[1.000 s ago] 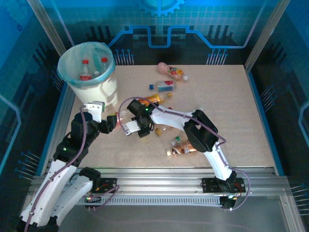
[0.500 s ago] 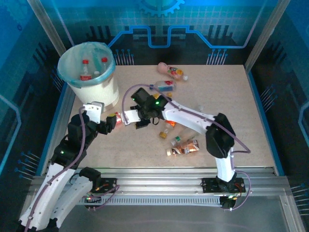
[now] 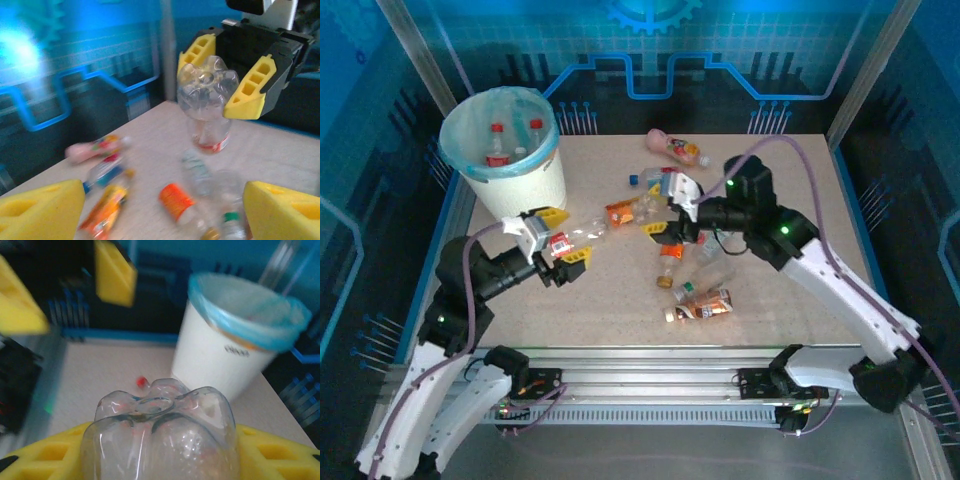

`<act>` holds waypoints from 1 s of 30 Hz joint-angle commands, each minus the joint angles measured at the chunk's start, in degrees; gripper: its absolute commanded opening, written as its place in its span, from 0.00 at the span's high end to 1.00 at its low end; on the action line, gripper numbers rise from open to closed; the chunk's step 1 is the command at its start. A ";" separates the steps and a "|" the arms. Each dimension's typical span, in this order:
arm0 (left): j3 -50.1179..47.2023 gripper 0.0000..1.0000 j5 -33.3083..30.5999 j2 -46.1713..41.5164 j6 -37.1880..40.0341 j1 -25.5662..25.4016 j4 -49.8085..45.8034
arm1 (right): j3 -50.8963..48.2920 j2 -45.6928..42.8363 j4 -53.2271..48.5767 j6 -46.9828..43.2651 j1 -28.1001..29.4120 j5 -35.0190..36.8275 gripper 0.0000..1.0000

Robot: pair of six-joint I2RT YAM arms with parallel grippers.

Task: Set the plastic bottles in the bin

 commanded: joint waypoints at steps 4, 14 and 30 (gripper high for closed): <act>5.56 0.19 9.97 8.21 2.33 -10.81 4.29 | -2.25 -6.22 4.63 10.80 -0.56 -14.40 0.52; 10.20 0.19 2.61 20.94 9.27 -22.83 8.94 | -3.28 -8.62 9.97 16.39 1.32 -20.14 0.51; 8.11 0.31 3.95 25.69 3.89 -26.50 20.32 | -2.72 -6.99 10.98 16.53 4.93 -18.23 0.50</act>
